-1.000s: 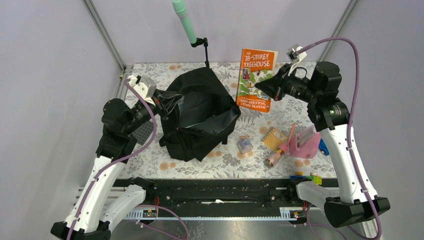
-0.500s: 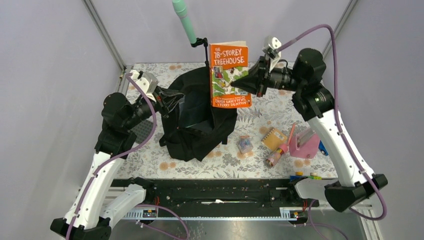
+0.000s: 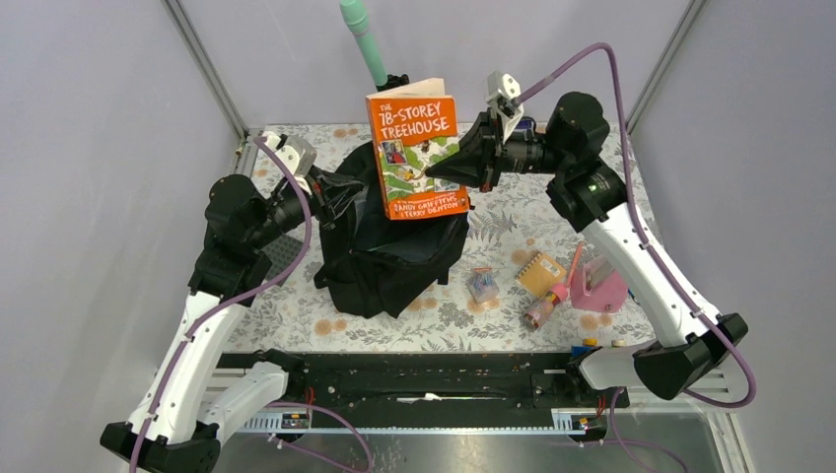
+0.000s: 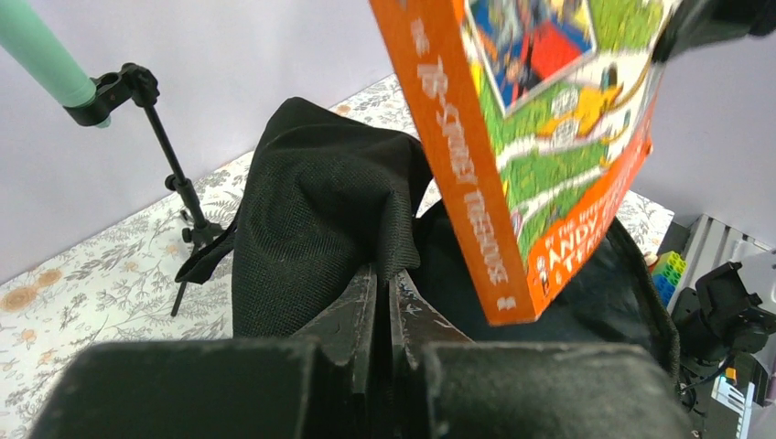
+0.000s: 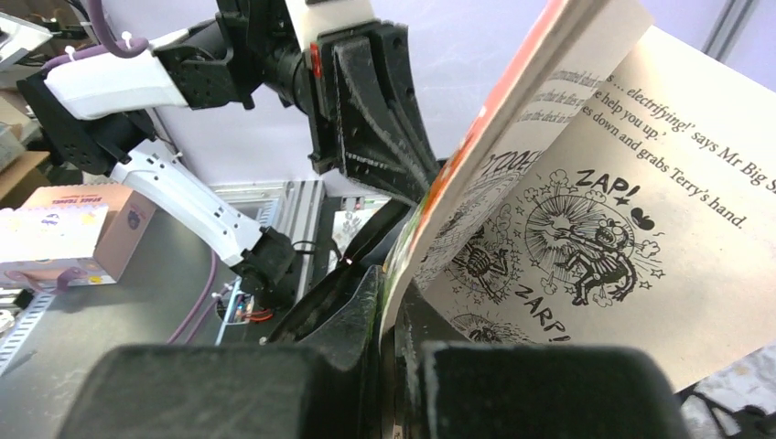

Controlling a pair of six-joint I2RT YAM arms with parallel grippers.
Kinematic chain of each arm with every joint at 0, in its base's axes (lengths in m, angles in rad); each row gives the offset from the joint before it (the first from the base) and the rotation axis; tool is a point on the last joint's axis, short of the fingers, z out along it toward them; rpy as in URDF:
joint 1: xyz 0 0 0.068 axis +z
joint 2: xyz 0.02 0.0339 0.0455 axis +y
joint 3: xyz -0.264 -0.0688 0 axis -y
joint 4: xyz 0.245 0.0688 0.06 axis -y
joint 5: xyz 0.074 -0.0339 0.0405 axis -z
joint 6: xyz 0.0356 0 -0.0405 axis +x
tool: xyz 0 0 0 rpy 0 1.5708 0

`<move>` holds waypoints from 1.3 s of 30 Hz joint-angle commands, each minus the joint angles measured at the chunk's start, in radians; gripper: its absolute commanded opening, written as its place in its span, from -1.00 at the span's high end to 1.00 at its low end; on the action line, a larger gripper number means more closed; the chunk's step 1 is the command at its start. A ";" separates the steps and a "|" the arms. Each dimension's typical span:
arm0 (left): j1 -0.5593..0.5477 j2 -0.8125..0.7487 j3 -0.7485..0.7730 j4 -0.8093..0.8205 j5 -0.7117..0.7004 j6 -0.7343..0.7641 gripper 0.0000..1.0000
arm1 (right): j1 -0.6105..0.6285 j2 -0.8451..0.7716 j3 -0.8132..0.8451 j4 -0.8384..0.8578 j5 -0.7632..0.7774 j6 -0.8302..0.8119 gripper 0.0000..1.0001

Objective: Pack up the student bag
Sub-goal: Pick up the book from the center of the board.

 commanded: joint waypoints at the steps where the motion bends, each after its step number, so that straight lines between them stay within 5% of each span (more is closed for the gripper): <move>1: 0.005 0.009 0.018 -0.012 -0.079 -0.016 1.00 | 0.020 -0.051 -0.082 0.199 0.004 0.043 1.00; 8: 0.006 -0.008 0.018 -0.013 -0.085 -0.035 0.78 | 0.020 -0.096 -0.208 0.190 0.036 0.030 1.00; 13: 0.005 -0.048 0.001 0.003 -0.093 -0.060 0.29 | 0.020 -0.115 -0.262 0.181 0.048 0.028 1.00; 17: 0.005 -0.081 -0.010 0.030 -0.093 -0.088 -0.29 | 0.019 -0.120 -0.291 0.176 0.048 0.039 1.00; 21: 0.004 -0.111 -0.005 0.056 -0.091 -0.135 -0.53 | 0.020 -0.137 -0.343 0.189 0.055 0.057 1.00; 29: -0.029 -0.134 -0.010 0.209 -0.043 -0.400 -0.61 | 0.019 -0.158 -0.395 0.174 0.072 0.058 1.00; 39: -0.273 -0.022 0.001 0.159 -0.090 -0.525 -0.61 | 0.020 -0.165 -0.396 0.190 0.113 0.050 1.00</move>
